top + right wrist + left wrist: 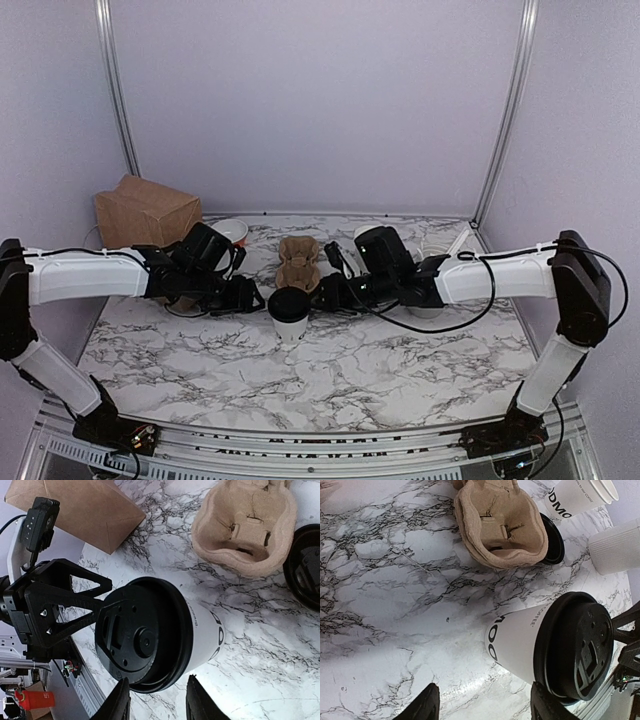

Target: Pack the takeout coffee

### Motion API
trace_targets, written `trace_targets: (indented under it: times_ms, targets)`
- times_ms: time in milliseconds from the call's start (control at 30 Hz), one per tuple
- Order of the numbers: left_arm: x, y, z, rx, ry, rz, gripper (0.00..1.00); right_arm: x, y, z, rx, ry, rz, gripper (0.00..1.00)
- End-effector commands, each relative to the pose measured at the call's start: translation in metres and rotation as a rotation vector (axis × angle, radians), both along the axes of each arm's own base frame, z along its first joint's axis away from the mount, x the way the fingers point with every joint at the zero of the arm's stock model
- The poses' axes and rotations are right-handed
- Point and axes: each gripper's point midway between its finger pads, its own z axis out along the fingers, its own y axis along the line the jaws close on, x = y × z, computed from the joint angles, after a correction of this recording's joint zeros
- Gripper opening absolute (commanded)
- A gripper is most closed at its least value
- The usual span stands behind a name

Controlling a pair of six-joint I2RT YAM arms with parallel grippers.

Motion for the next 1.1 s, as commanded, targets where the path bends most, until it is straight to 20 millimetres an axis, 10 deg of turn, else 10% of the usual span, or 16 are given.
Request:
trace_targets:
  times_ms: [0, 1067]
  targets:
    - [-0.003, 0.012, 0.016, -0.004, -0.033, 0.015, 0.62, 0.016, -0.013, 0.019, 0.017, -0.052, -0.036, 0.38]
    - [-0.014, -0.013, 0.016, -0.195, 0.043, 0.036, 0.62, 0.040, -0.008, -0.001, 0.106, 0.018, -0.046, 0.33]
